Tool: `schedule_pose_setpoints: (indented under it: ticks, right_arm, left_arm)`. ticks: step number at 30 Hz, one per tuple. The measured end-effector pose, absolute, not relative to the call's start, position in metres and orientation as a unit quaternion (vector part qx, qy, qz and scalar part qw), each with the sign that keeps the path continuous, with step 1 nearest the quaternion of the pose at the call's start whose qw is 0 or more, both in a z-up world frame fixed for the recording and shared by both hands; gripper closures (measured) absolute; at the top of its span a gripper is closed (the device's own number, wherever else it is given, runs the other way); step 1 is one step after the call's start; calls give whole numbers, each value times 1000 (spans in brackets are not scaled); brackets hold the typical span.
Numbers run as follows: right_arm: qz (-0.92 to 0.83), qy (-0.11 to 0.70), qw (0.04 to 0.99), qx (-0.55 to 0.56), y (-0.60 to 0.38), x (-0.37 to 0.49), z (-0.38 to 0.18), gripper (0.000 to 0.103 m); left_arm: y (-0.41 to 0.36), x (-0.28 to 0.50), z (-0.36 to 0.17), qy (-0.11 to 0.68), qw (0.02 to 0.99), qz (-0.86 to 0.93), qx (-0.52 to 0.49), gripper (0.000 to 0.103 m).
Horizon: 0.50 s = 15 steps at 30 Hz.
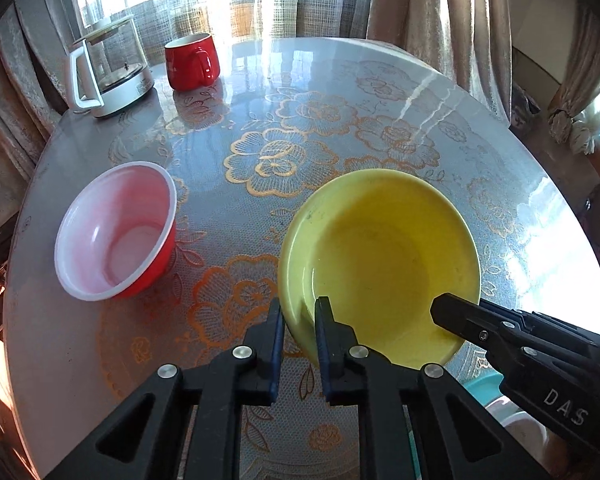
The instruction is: Organize plates and bowls
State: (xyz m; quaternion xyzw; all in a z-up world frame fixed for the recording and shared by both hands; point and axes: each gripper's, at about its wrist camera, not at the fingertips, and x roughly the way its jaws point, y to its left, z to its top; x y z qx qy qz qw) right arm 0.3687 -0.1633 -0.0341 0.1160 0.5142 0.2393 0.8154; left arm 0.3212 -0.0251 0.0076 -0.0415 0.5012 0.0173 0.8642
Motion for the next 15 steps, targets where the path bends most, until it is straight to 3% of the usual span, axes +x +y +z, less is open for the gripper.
schedule_pose_setpoints:
  ticks: [15]
  right_arm:
    - [262,491,821,130,-154,319,-13,88]
  left_arm:
    - [-17,255,38,447,893,24,-40,88]
